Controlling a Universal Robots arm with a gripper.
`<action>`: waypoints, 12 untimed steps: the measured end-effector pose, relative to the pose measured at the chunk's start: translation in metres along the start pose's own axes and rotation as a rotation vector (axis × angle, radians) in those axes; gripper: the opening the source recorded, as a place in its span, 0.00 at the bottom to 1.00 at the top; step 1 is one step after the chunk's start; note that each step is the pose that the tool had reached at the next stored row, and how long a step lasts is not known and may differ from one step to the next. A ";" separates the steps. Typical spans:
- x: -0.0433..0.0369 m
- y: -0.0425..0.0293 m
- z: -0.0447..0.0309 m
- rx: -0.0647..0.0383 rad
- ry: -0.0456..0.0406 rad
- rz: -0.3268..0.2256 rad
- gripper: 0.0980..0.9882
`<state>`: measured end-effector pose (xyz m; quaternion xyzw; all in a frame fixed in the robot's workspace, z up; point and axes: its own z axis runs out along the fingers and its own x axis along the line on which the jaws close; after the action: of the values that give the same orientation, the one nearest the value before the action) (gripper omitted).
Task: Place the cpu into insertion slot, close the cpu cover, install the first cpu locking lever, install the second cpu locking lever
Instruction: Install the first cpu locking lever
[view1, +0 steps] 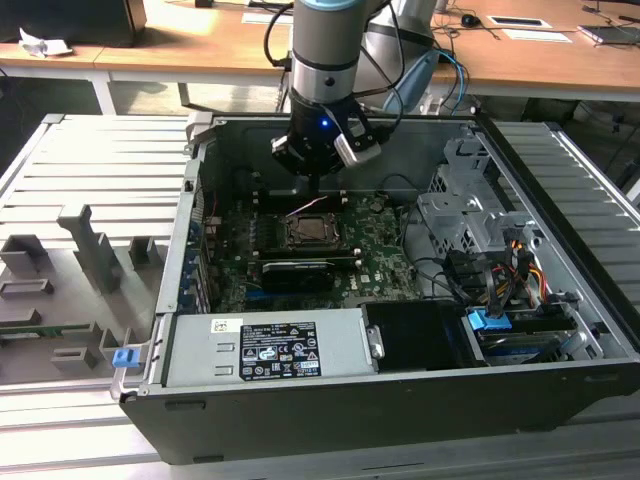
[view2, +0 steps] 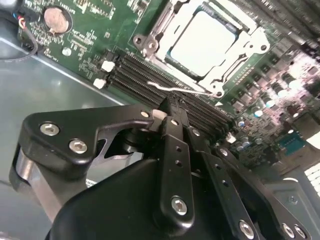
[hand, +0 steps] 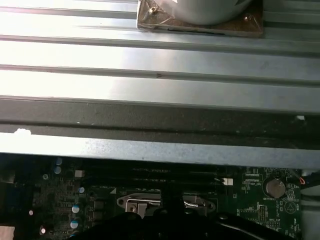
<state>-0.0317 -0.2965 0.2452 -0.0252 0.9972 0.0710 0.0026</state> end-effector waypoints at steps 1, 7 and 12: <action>0.0000 -0.0001 0.0010 -0.001 -0.0001 0.000 0.01; 0.0001 -0.0013 0.0084 0.000 0.0000 0.001 0.01; 0.0001 -0.0016 0.0107 0.000 -0.0002 0.002 0.01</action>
<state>-0.0317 -0.2966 0.2344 -0.0243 0.9972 0.0712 0.0026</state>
